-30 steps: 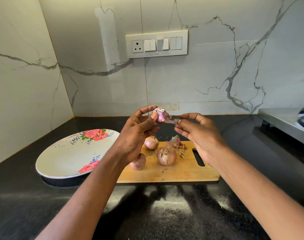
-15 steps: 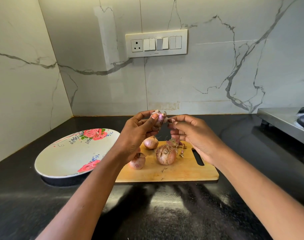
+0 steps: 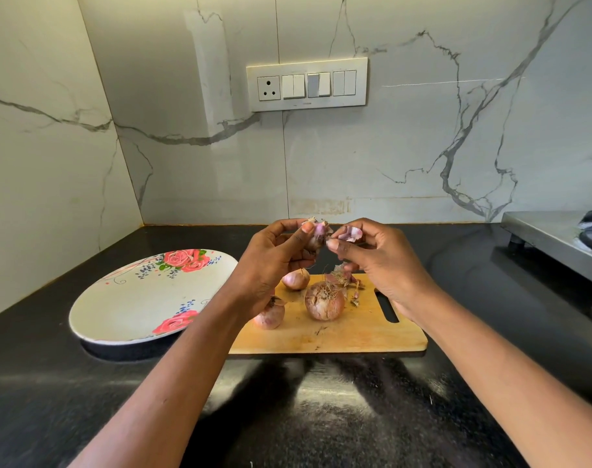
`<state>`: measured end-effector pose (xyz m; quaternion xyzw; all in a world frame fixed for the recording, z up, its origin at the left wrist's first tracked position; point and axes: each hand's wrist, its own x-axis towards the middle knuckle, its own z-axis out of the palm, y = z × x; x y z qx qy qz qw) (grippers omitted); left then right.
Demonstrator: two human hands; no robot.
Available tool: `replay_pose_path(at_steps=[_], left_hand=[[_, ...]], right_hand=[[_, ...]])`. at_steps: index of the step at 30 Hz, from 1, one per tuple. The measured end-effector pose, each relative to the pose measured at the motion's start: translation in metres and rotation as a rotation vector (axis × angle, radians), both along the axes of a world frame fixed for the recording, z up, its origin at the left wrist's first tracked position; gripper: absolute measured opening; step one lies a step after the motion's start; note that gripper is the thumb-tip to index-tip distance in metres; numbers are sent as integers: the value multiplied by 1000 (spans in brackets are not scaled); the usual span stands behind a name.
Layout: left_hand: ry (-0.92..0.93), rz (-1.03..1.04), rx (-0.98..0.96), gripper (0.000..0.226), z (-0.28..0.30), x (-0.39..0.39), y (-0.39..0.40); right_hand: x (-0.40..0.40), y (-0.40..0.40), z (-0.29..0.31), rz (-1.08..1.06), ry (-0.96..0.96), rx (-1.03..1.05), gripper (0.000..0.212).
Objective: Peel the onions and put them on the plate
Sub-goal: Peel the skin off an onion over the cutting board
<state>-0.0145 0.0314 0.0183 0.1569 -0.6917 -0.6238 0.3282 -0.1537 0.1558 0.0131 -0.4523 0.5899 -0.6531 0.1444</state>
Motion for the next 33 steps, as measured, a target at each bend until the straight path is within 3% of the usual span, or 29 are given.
replay_pose_path(at_steps=[6, 9, 13, 17, 21, 24, 28, 33], left_hand=[[36, 142, 83, 60, 2, 1, -4], [41, 167, 121, 52, 5, 4, -9], [25, 153, 41, 46, 3, 3, -5], [-8, 162, -137, 63, 2, 2, 0], [-24, 179, -240, 64, 1, 1, 1], [-26, 158, -265, 64, 2, 2, 0], [-25, 123, -317, 57, 1, 2, 0], [-44, 119, -362, 56, 1, 3, 0]], right_hand=[[2, 2, 2, 156, 77, 81, 2], [-3, 5, 3, 101, 134, 119, 6], [-19, 8, -7, -175, 546, 392, 19], [-23, 7, -15, -107, 582, 476, 18], [-20, 5, -11, -129, 601, 436, 13], [-18, 6, -6, -174, 565, 256, 13], [-11, 9, 6, -144, 444, -4, 22], [-6, 7, 3, -80, 467, -74, 30]])
